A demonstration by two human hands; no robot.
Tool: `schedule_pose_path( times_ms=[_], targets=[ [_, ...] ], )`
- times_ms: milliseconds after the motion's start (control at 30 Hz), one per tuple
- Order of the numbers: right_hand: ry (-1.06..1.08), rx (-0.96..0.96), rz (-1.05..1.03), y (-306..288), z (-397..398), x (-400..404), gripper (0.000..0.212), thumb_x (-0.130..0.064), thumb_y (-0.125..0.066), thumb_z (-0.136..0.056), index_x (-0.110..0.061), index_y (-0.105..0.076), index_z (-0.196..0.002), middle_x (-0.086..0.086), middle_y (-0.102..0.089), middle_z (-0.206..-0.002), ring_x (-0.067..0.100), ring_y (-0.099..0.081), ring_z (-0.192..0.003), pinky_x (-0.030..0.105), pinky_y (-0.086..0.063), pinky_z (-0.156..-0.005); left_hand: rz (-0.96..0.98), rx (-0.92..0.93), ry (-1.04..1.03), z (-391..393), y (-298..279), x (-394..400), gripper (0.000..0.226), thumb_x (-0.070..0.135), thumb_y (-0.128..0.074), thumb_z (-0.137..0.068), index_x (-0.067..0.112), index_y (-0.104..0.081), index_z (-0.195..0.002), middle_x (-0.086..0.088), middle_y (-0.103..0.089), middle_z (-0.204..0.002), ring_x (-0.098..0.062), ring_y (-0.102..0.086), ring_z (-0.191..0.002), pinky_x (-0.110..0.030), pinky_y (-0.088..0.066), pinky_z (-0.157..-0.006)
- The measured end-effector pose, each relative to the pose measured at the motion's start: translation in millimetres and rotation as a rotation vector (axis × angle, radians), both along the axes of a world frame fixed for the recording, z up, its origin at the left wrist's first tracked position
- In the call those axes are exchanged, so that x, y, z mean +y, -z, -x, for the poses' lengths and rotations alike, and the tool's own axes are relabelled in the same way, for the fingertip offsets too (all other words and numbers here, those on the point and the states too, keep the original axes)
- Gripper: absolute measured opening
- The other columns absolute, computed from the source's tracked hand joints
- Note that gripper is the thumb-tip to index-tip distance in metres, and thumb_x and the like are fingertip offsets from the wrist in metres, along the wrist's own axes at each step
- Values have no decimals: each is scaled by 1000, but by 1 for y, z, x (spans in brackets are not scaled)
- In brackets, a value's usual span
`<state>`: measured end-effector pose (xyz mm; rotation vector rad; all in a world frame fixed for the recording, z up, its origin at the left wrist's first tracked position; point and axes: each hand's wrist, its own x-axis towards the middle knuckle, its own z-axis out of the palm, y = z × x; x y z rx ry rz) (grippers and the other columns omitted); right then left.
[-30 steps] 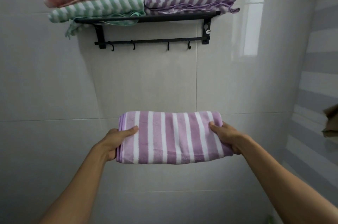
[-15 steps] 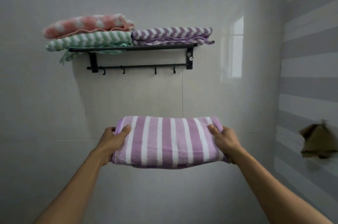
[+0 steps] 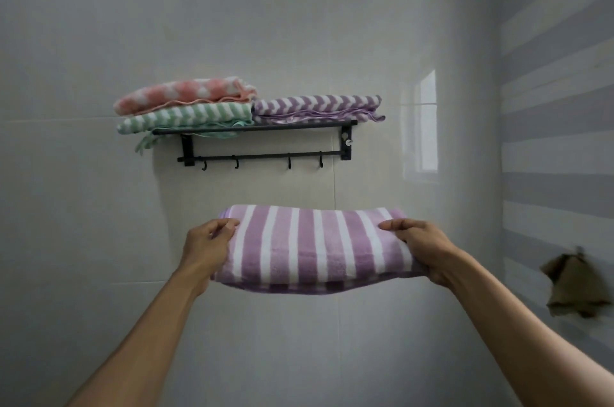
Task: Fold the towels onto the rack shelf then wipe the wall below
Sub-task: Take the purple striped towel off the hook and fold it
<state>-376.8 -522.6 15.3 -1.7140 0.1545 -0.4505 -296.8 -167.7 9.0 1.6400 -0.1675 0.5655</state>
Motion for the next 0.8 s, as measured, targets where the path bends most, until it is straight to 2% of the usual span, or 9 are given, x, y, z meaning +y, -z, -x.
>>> schedule_pose_path(
  times_ms=[67, 133, 233, 367, 500, 533, 667, 800],
  targets=[
    [-9, 25, -65, -18, 12, 7, 20, -15, -59, -95, -18, -76, -106, 15, -61, -118, 45, -66, -99, 48, -61, -61, 8, 74, 135, 10, -22, 7, 15, 28, -70, -92, 24, -72, -106, -2, -69, -111, -23, -67, -93, -29, -56, -70],
    [-13, 13, -90, -35, 22, 12, 20, -17, -70, -91, -17, -74, -110, 16, -63, -119, 43, -67, -98, 50, -61, -63, -16, 118, 228, 16, -40, 13, 31, 27, -71, -92, 27, -65, -122, -2, -61, -118, -28, -66, -98, -36, -59, -65],
    [16, -54, -72, -59, 31, 23, 20, -15, -72, -92, -17, -75, -111, 16, -63, -123, 41, -65, -102, 39, -60, -58, 25, 28, 233, 20, -66, 23, 38, 20, -68, -94, 23, -62, -132, -7, -59, -127, -27, -65, -99, -36, -59, -69],
    [35, -153, -49, -100, 45, 37, 24, -15, -73, -92, -15, -73, -116, 15, -65, -120, 37, -66, -99, 32, -58, -55, 83, -65, 252, 24, -104, 30, 37, 18, -68, -94, 20, -63, -131, -5, -62, -123, -17, -64, -85, -29, -55, -65],
    [61, -268, -51, -144, 57, 46, 30, -15, -74, -91, -14, -71, -121, 11, -67, -114, 30, -66, -90, 29, -57, -50, 111, -156, 259, 25, -145, 31, 32, 16, -68, -94, 23, -65, -125, -1, -60, -122, -17, -64, -84, -27, -56, -58],
    [70, -290, -48, -154, 57, 47, 31, -14, -74, -90, -14, -71, -121, 10, -68, -113, 28, -66, -87, 28, -56, -48, 110, -178, 261, 24, -154, 30, 30, 16, -69, -94, 24, -67, -122, -1, -61, -123, -17, -65, -86, -28, -57, -59],
    [93, -361, -34, -187, 48, 46, 28, -13, -72, -91, -16, -73, -119, 9, -69, -117, 28, -67, -87, 29, -57, -48, 136, -258, 263, 13, -188, 23, 27, 15, -69, -93, 24, -69, -119, -4, -66, -124, -19, -66, -93, -35, -58, -82],
    [102, -433, -45, -217, 23, 35, 28, -13, -72, -91, -17, -73, -118, 6, -71, -116, 23, -67, -80, 29, -59, -50, 114, -327, 234, -8, -221, 9, 29, 18, -69, -94, 25, -67, -121, -3, -65, -125, -16, -67, -96, -25, -56, -74]
  ],
)
